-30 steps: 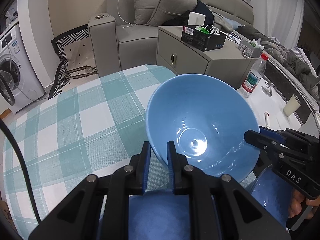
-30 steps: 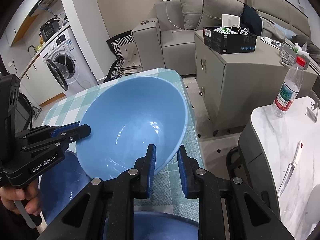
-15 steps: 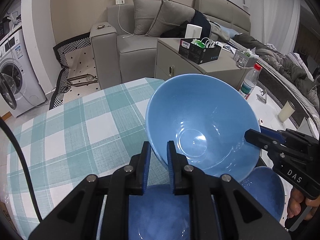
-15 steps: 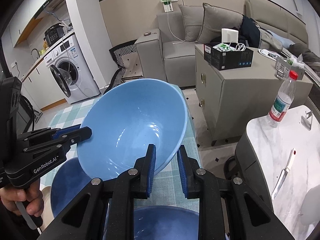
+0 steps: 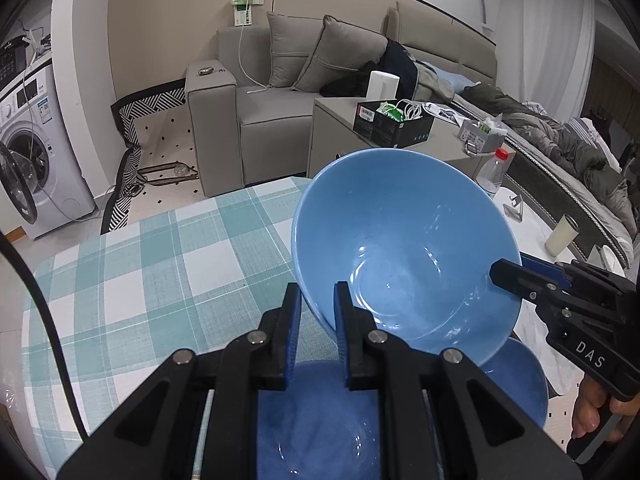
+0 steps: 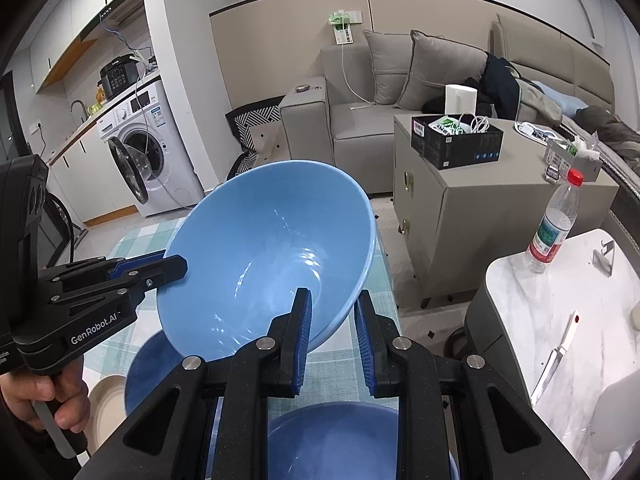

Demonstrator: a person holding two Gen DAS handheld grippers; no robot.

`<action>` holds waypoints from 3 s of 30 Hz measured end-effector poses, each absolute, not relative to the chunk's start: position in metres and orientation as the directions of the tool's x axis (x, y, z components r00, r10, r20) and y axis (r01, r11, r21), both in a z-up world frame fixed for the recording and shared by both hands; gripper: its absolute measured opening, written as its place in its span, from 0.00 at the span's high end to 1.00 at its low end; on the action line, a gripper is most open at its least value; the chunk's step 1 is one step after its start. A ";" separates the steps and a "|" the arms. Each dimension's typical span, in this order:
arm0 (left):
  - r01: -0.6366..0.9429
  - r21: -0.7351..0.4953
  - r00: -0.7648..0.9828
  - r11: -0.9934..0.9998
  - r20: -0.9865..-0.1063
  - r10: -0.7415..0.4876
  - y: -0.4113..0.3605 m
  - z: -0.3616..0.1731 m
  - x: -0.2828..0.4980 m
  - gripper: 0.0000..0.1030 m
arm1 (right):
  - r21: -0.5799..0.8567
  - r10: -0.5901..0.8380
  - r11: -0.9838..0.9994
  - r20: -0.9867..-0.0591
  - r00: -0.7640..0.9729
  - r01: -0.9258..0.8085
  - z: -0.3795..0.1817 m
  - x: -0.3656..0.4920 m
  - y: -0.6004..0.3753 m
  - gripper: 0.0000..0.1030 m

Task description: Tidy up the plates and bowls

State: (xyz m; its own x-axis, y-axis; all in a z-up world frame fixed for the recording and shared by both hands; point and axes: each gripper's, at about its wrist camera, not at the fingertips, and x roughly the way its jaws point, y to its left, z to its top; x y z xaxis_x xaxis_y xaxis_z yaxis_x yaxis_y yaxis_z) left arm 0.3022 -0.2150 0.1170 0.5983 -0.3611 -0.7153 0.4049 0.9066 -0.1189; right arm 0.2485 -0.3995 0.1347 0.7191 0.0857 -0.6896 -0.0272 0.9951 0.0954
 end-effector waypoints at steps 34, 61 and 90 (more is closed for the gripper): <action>0.376 -0.105 0.660 0.921 -0.668 -0.345 -0.167 0.142 0.239 0.86 | 0.125 0.164 0.986 -0.632 0.758 -0.110 0.163 0.184 -0.351 0.78; 0.345 -0.086 0.682 0.935 -0.662 -0.312 -0.130 0.123 0.199 0.86 | 0.149 0.231 0.973 -0.637 0.736 -0.177 0.132 0.152 -0.315 0.77; 0.331 -0.097 0.619 0.939 -0.729 -0.293 -0.123 0.072 0.199 0.86 | 0.173 0.232 0.973 -0.672 0.703 -0.156 0.075 0.147 -0.306 0.77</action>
State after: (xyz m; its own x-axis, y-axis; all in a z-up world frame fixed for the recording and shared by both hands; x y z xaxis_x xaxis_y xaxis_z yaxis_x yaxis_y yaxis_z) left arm 0.1995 -0.1234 0.0720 0.6190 -0.2932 -0.7286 0.3307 0.9388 -0.0968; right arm 0.1469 -0.3058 0.0749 0.7031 0.2320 -0.6721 -0.1557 0.9726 0.1729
